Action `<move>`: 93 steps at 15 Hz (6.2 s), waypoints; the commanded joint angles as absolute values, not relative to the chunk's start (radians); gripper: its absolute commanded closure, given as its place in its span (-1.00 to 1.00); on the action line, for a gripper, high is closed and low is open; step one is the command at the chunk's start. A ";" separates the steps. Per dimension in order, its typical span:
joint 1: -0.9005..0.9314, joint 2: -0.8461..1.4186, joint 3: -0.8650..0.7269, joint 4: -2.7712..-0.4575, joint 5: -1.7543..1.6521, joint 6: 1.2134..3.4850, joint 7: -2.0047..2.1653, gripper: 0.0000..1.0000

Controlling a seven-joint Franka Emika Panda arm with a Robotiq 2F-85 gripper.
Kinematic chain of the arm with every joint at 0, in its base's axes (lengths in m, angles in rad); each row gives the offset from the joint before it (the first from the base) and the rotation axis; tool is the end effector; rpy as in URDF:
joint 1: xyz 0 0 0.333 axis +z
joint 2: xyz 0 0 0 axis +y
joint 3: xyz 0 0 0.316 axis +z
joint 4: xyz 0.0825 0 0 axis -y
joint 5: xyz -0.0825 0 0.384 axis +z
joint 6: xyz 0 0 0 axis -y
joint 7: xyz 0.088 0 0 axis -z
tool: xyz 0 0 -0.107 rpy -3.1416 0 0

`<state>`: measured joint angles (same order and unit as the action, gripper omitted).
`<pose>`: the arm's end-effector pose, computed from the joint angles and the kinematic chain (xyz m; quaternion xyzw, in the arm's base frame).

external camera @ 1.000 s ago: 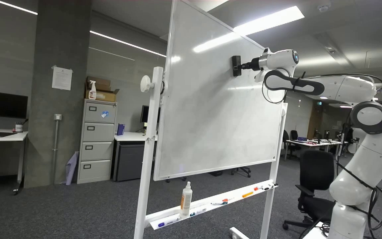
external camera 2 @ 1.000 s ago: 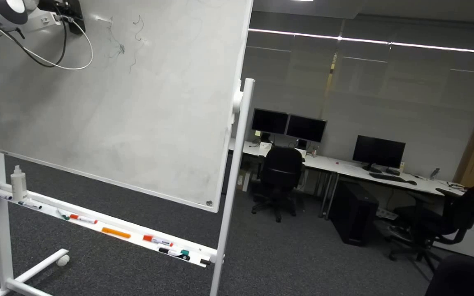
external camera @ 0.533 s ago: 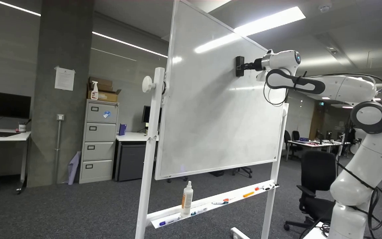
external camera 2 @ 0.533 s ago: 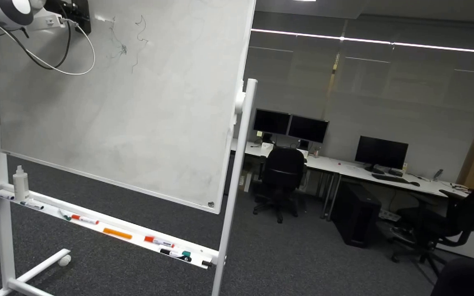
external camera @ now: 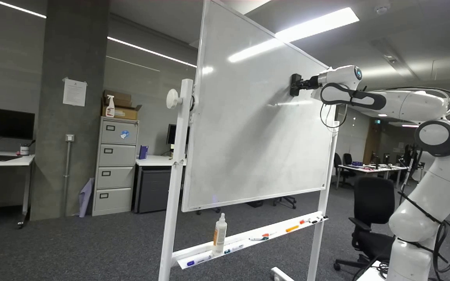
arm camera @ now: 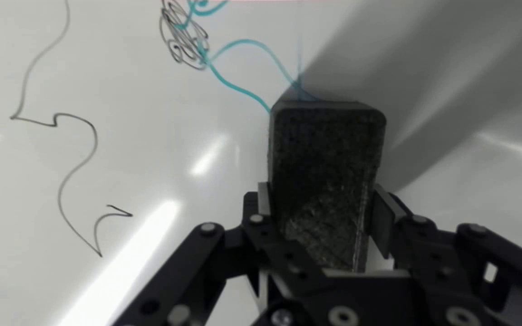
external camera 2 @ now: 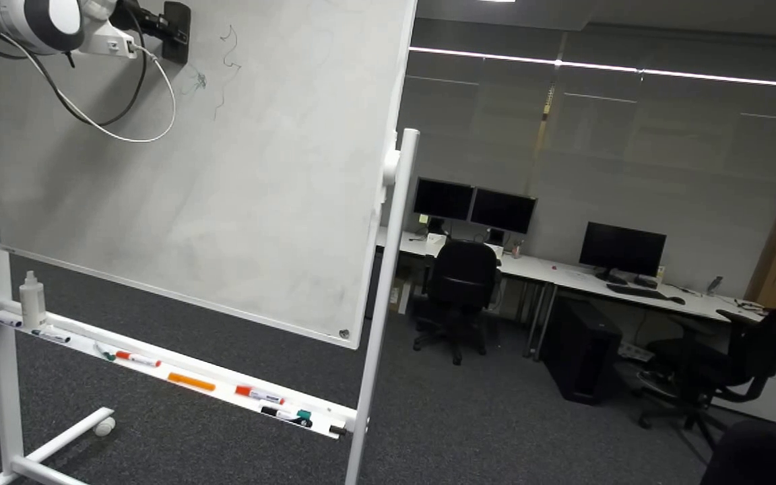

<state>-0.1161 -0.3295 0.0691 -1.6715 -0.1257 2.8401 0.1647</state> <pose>0.4451 -0.0032 0.9051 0.7304 -0.0399 0.6814 0.0239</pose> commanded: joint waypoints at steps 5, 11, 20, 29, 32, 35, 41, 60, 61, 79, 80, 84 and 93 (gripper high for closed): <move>-0.131 -0.270 0.011 -1.737 -0.061 2.908 0.191 0.41; -0.082 -0.261 0.064 -1.755 -0.064 2.929 0.150 0.41; -0.020 -0.281 0.125 -1.841 -0.094 2.922 0.060 0.41; -0.067 -0.283 0.053 -1.871 -0.066 3.010 0.087 0.41; -0.076 -0.301 0.028 -1.909 -0.037 3.043 0.102 0.41; -0.092 -0.321 -0.004 -1.940 -0.011 3.052 0.121 0.41; -0.151 -0.312 -0.112 -1.969 0.038 3.058 0.132 0.41; 0.090 -0.322 -0.085 -1.972 0.043 3.017 -0.026 0.41; 0.114 -0.325 -0.082 -1.976 0.043 3.016 -0.038 0.41; 0.410 -0.224 -0.110 -1.938 0.032 3.055 -0.108 0.41; 0.406 -0.227 -0.114 -1.934 0.035 3.056 -0.103 0.41; 0.368 -0.242 -0.109 -1.916 0.021 3.062 -0.048 0.41; 0.124 -0.243 0.051 -1.809 -0.055 3.067 0.125 0.41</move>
